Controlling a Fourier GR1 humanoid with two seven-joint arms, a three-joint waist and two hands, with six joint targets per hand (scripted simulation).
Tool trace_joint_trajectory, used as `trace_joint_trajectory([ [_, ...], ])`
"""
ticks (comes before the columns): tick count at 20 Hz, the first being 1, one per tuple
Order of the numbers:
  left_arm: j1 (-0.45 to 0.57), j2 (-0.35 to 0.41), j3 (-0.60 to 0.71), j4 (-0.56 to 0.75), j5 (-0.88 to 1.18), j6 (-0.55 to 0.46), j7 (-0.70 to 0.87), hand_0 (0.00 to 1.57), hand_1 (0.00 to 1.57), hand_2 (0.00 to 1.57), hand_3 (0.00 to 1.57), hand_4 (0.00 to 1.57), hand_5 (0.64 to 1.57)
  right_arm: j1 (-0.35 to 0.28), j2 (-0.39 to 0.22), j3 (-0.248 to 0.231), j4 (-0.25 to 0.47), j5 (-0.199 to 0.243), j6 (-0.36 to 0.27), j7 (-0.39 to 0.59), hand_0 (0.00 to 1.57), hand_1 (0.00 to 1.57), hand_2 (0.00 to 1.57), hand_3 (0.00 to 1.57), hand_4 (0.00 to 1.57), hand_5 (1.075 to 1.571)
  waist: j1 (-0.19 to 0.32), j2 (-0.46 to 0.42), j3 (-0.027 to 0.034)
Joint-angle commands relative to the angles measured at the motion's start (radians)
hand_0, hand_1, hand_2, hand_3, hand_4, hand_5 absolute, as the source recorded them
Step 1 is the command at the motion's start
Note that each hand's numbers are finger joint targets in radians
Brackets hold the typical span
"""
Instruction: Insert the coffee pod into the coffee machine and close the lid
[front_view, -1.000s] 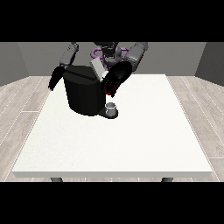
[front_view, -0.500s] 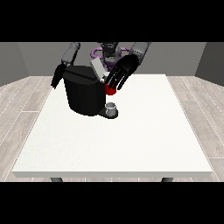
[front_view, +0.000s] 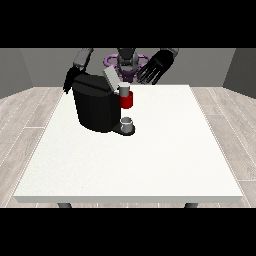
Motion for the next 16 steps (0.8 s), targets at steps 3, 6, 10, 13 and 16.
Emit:
trace_joint_trajectory([
  [3, 0.193, -0.228, 0.167, 0.006, 0.247, 0.001, -0.055, 0.0, 0.0, 0.0, 0.0, 0.42, 1.571, 0.101, 0.005, -0.03, 0.025, -0.021, -0.012, -0.01, 0.0, 0.0, 0.0, 0.0, 0.0, 1.571, 0.134, -0.186, -0.0023],
  [6, 0.28, -0.252, 0.288, 0.036, 0.382, -0.033, -0.089, 0.0, 0.0, 0.0, 0.0, 0.0, 1.571, 0.09, -0.01, -0.038, -0.028, -0.063, 0.041, -0.034, 0.0, 0.0, 0.0, 0.0, 0.0, 1.571, 0.18, -0.245, -0.0035],
  [10, 0.411, -0.305, 0.271, 0.051, 0.391, -0.064, -0.107, 0.0, 0.0, 0.0, 0.0, 0.42, 1.571, 0.081, -0.011, -0.021, -0.069, -0.108, 0.113, 0.027, 0.0, 0.0, 0.0, 0.0, 0.0, 1.571, 0.234, -0.354, -0.0008],
  [13, 0.459, -0.338, 0.252, 0.039, 0.389, -0.054, -0.082, 0.0, 0.0, 0.0, 0.0, 0.37, 1.571, 0.04, -0.051, -0.005, -0.096, -0.095, 0.147, 0.055, 0.0, 0.0, 0.0, 0.0, 0.0, 1.571, 0.265, -0.382, -0.0001],
  [16, 0.541, -0.331, 0.241, 0.015, 0.395, -0.064, -0.114, 0.0, 0.0, 0.0, 0.0, 0.39, 1.571, 0.045, -0.078, 0.016, -0.13, -0.088, 0.188, 0.062, 0.0, 0.0, 0.0, 0.0, 0.15, 1.571, 0.276, -0.395, 0.0],
])
